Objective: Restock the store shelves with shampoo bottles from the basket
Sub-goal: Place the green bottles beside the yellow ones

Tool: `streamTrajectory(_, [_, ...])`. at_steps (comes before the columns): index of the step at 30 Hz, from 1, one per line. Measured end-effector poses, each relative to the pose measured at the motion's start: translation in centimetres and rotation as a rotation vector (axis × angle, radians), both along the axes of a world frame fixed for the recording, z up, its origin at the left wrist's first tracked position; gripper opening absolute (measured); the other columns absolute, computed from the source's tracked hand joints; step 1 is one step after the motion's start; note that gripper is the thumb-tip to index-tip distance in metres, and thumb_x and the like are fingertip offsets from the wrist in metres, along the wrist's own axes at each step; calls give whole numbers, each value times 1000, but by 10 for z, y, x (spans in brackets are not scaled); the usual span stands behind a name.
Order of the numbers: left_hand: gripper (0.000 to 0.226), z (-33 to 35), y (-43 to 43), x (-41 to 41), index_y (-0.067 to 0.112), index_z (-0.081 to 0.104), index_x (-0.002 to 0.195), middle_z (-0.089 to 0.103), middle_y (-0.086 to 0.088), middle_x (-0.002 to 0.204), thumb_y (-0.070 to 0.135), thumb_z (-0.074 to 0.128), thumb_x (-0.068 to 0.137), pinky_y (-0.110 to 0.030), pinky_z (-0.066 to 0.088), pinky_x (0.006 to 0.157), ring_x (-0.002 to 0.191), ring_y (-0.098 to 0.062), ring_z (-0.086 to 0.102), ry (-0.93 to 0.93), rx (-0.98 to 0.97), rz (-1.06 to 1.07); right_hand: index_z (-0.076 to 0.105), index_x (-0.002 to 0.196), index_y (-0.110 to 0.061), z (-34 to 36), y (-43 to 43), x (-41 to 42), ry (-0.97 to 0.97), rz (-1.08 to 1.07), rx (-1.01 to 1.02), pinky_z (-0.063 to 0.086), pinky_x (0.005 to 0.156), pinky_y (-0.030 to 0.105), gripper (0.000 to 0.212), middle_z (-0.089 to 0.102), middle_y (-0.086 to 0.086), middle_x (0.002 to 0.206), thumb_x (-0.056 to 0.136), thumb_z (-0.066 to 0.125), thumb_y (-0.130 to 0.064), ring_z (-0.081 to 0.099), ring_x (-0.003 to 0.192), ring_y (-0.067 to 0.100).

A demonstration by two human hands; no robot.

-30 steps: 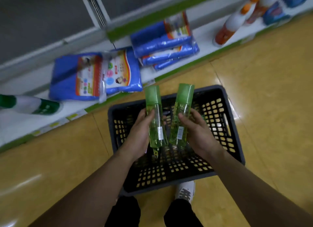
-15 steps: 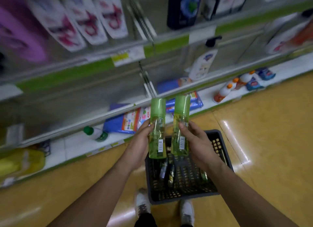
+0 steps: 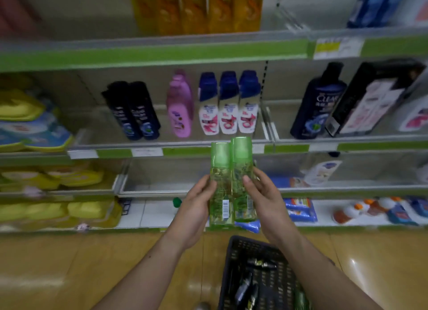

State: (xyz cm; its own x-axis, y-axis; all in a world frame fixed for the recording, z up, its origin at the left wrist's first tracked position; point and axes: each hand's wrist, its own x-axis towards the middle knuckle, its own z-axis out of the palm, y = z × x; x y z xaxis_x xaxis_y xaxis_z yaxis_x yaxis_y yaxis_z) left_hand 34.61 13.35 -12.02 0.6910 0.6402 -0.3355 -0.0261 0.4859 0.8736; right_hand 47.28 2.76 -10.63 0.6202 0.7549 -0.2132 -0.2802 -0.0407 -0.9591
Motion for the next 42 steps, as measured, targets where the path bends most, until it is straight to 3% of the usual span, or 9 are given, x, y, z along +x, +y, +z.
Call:
streamTrajectory(8, [75, 60, 11, -34, 29, 53, 141, 59, 6, 142, 68, 69, 79, -48, 34, 115, 136, -16, 50, -25, 61, 102, 44, 140, -33, 55, 34, -33, 93, 266, 55, 34, 103, 27, 42, 48, -25, 124, 100, 49, -44, 46, 116, -3])
streamTrajectory(12, [63, 109, 26, -46, 18, 54, 129, 72, 1, 119, 40, 76, 74, -20, 54, 78, 100, -4, 70, -34, 213, 184, 49, 127, -22, 88, 60, -48, 117, 277, 109, 52, 63, 27, 57, 72, -7, 91, 78, 76, -33, 65, 71, 13])
streamTrajectory(15, [73, 138, 48, -60, 23, 49, 129, 61, -15, 131, 41, 83, 67, -37, 50, 94, 113, -22, 64, -26, 236, 245, 52, 128, -15, 111, 81, -52, 238, 275, 165, 48, 55, 30, 61, 69, 8, 84, 75, 76, -31, 60, 62, 19])
streamTrajectory(21, [12, 174, 114, -78, 31, 70, 103, 77, -1, 105, 29, 62, 95, -33, 54, 75, 102, -21, 70, -64, 256, 271, 56, 138, -16, 146, 131, -59, 243, 289, 207, 56, 76, 39, 55, 69, 10, 121, 89, 65, -38, 70, 98, 23])
streamTrajectory(24, [16, 190, 143, -86, 26, 64, 112, 76, 20, 91, 23, 53, 101, -16, 52, 68, 87, 8, 69, -144, 251, 295, 52, 141, -21, 161, 155, -65, 231, 268, 225, 50, 98, 53, 51, 65, 9, 133, 94, 57, -40, 65, 115, 29])
streamTrajectory(31, [20, 229, 197, -91, 36, 49, 119, 54, 29, 97, 37, 54, 100, -21, 29, 93, 91, 9, 50, -81, 421, 294, 38, 150, -33, 195, 216, -86, 25, 216, 233, 31, 113, 65, 106, 46, -2, 152, 60, 75, -76, 43, 139, 28])
streamTrajectory(34, [31, 252, 239, -85, 24, 64, 119, 69, 17, 108, 40, 65, 92, -28, 40, 93, 108, -5, 61, -19, 538, 312, 36, 151, -27, 217, 246, -81, -24, 193, 270, 38, 110, 62, 108, 48, -1, 150, 62, 81, -68, 50, 134, 26])
streamTrajectory(38, [15, 278, 297, -72, 23, 72, 101, 75, 16, 87, 29, 73, 88, -6, 48, 60, 78, 9, 68, -13, 695, 407, 45, 147, -17, 249, 284, -63, -201, 157, 262, 45, 108, 51, 84, 59, -2, 139, 78, 77, -54, 59, 123, 18])
streamTrajectory(42, [40, 291, 335, -55, 13, 70, 118, 76, 3, 105, 30, 79, 83, -27, 53, 93, 100, -10, 71, 38, 825, 383, 59, 125, -15, 269, 318, -46, -393, 152, 211, 53, 85, 14, 42, 69, -7, 113, 90, 73, -36, 67, 98, -1])
